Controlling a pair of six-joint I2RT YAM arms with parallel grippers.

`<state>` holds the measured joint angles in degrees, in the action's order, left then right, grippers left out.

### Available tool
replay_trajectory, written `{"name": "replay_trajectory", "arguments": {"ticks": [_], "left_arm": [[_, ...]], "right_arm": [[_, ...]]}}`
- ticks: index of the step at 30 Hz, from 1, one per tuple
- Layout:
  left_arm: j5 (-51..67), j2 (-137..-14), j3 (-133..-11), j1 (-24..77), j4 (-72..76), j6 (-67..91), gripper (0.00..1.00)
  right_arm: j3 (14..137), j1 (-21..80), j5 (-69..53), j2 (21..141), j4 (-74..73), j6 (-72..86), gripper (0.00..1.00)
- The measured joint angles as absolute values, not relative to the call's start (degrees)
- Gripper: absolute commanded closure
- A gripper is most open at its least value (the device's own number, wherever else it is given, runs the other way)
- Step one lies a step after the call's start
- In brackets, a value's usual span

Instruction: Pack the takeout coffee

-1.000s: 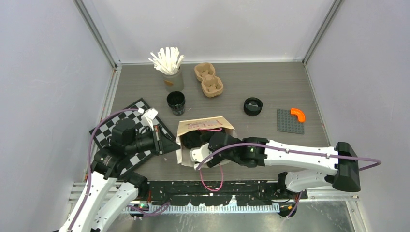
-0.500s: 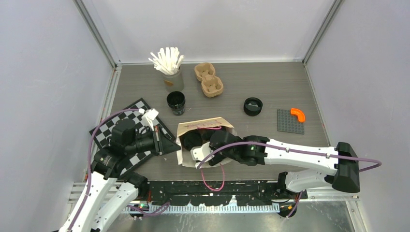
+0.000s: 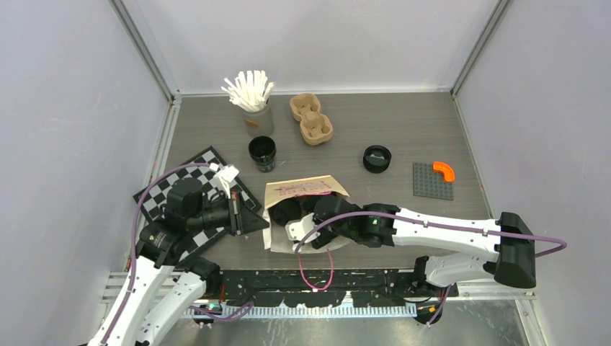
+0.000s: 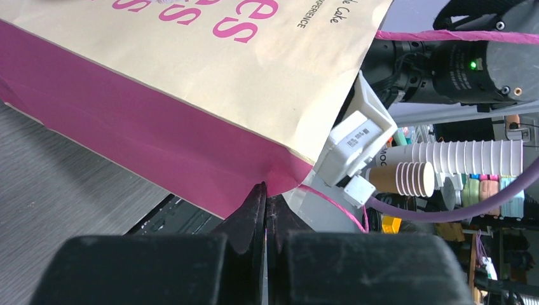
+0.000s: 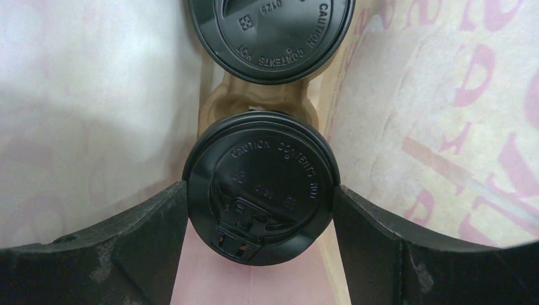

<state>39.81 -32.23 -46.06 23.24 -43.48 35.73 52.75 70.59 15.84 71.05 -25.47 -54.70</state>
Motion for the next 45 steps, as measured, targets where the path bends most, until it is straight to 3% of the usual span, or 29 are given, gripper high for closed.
{"name": "replay_trajectory", "arguments": {"ticks": [45], "left_arm": [[43.9, -33.6, -46.3, 23.2, -43.0, 32.5, 1.0]], "right_arm": [[50.5, 66.4, 11.7, 74.3, -21.1, -56.3, 0.24]]}}
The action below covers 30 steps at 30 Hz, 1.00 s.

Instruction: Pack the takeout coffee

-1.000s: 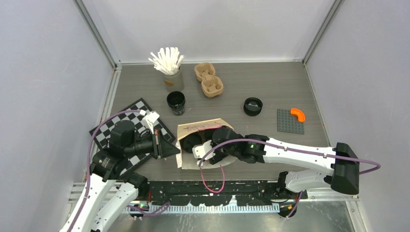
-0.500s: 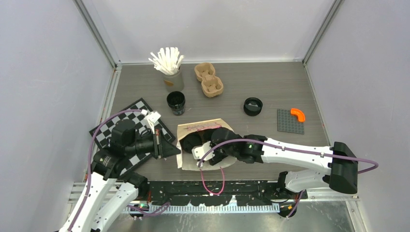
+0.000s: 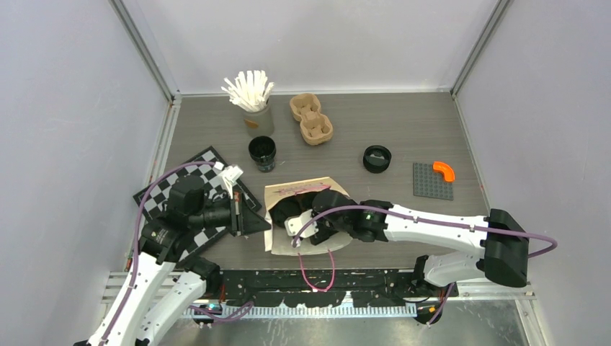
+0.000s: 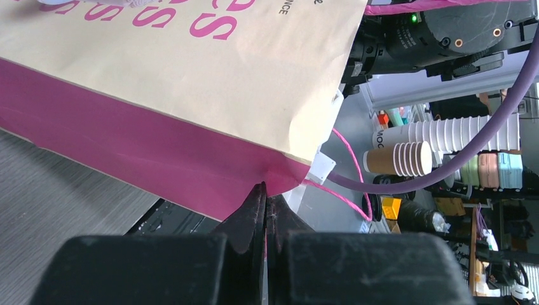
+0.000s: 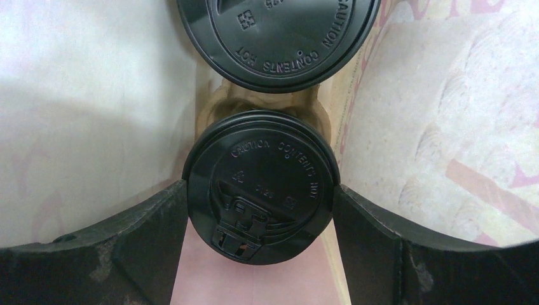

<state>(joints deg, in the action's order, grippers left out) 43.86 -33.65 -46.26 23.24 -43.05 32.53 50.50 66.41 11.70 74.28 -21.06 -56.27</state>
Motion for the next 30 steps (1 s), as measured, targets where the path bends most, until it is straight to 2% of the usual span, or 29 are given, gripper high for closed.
{"name": "replay_trajectory", "arguments": {"ticks": [30], "left_arm": [[43.7, -33.1, -46.3, 23.2, -43.1, 32.0, 1.0]], "right_arm": [[49.9, 65.1, 13.0, 75.9, -20.1, -56.4, 0.22]]}}
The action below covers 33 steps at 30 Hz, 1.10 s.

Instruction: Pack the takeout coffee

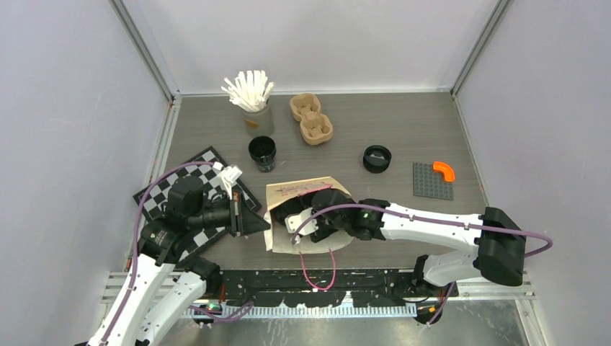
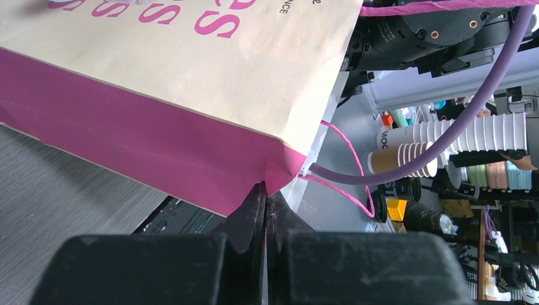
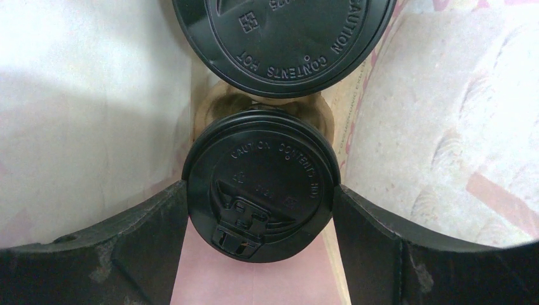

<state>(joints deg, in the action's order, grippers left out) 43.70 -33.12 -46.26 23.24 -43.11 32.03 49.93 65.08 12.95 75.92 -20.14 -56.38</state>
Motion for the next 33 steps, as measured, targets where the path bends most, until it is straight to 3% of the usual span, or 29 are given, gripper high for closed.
{"name": "replay_trajectory", "arguments": {"ticks": [33], "left_arm": [[43.4, -33.8, -46.2, 23.2, -41.4, 32.6, 1.0]], "right_arm": [[50.3, 63.9, 14.4, 76.1, -20.9, -55.1, 0.18]]}}
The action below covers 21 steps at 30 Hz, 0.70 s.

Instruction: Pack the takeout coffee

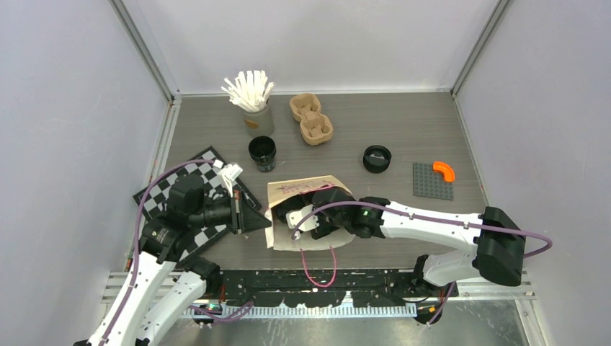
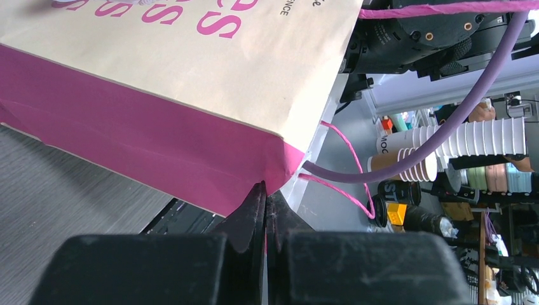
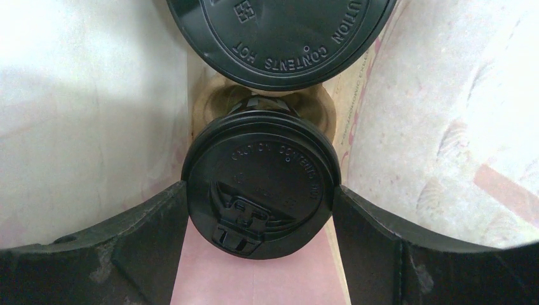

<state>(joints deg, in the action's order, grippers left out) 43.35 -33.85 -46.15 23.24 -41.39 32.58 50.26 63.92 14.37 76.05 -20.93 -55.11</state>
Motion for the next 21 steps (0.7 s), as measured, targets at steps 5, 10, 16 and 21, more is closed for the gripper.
{"name": "replay_trajectory", "arguments": {"ticks": [5, 10, 16, 21], "left_arm": [[43.4, -34.7, -46.2, 23.2, -40.8, 32.6, 1.0], [43.4, -34.8, -46.2, 23.2, -40.6, 32.6, 1.0], [43.4, -35.0, -46.2, 23.2, -40.5, 32.6, 1.0], [43.6, -35.6, -46.2, 23.2, -40.5, 32.6, 1.0]], "right_arm": [[51.3, 63.7, 14.7, 76.6, -22.4, -54.4, 0.16], [52.0, 63.6, 14.9, 76.6, -23.9, -53.8, 0.15], [52.9, 63.6, 14.8, 76.6, -26.0, -53.6, 0.11], [53.6, 63.5, 14.3, 76.6, -27.7, -53.4, 0.08]]}}
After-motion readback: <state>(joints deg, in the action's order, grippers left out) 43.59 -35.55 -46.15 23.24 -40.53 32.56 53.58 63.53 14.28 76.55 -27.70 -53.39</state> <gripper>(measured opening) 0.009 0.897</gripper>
